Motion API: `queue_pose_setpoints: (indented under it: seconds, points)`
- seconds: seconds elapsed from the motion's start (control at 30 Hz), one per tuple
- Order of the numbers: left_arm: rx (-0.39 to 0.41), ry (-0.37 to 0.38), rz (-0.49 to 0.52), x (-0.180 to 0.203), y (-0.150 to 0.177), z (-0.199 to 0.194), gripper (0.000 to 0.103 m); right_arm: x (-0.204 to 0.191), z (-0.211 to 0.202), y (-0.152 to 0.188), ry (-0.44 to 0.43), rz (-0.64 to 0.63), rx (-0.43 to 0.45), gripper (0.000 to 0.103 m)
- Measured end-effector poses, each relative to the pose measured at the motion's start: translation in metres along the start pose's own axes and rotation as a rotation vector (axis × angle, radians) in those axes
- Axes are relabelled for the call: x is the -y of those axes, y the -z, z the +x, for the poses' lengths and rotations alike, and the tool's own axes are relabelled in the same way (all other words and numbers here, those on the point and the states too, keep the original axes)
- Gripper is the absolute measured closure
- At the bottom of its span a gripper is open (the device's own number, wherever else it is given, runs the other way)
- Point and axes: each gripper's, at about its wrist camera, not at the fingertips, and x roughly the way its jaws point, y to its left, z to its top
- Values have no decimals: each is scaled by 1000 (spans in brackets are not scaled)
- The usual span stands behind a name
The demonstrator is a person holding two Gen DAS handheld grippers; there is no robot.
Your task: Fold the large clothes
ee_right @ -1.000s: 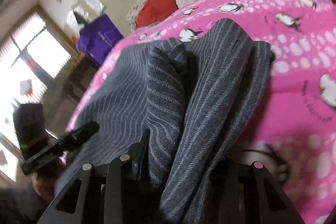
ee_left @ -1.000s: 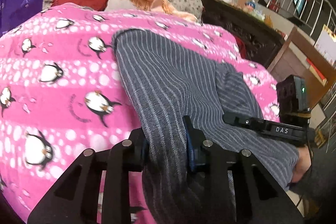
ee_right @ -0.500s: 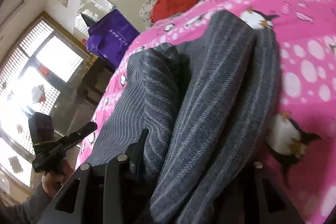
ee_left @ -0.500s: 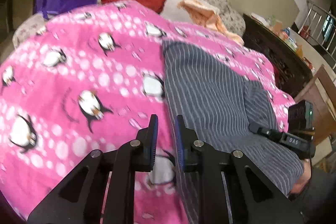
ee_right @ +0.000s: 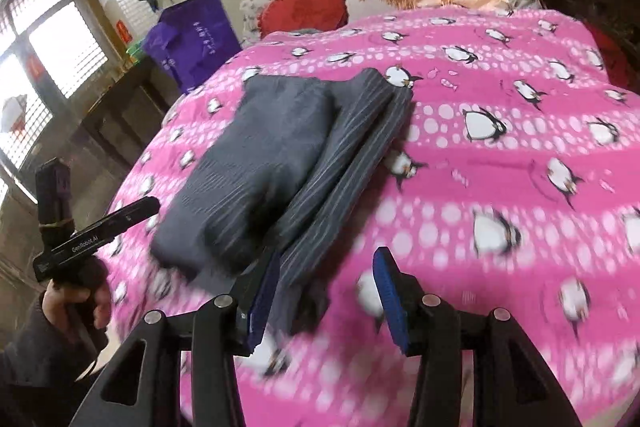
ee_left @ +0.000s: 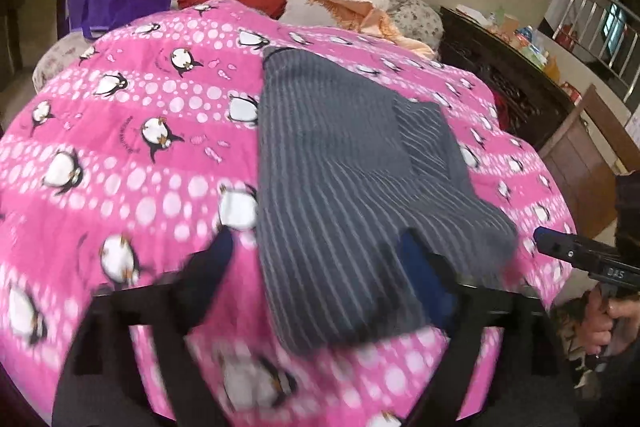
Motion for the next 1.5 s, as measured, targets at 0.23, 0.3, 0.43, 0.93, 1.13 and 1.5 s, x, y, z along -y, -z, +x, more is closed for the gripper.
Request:
queue_pose_setpoints:
  seconds: [0.23, 0.3, 0.43, 0.93, 1.13, 1.5]
  points:
    - [-9, -178, 72, 39, 33, -33, 0, -22, -28, 53, 199, 53, 4, 56]
    - [31, -210, 76, 46, 35, -50, 0, -25, -36, 62, 215, 44, 17, 56]
    - [93, -222, -28, 46, 32, -78, 0, -34, -55, 70, 230, 27, 66, 37]
    - [98, -253, 12, 97, 46, -130, 0, -62, -119, 82, 251, -17, 184, 18]
    - [139, -280, 41, 103, 55, -141, 0, -58, -132, 86, 263, -3, 217, 18]
    - [110, -326, 71, 110, 69, -126, 0, -53, -133, 104, 321, -43, 238, 18]
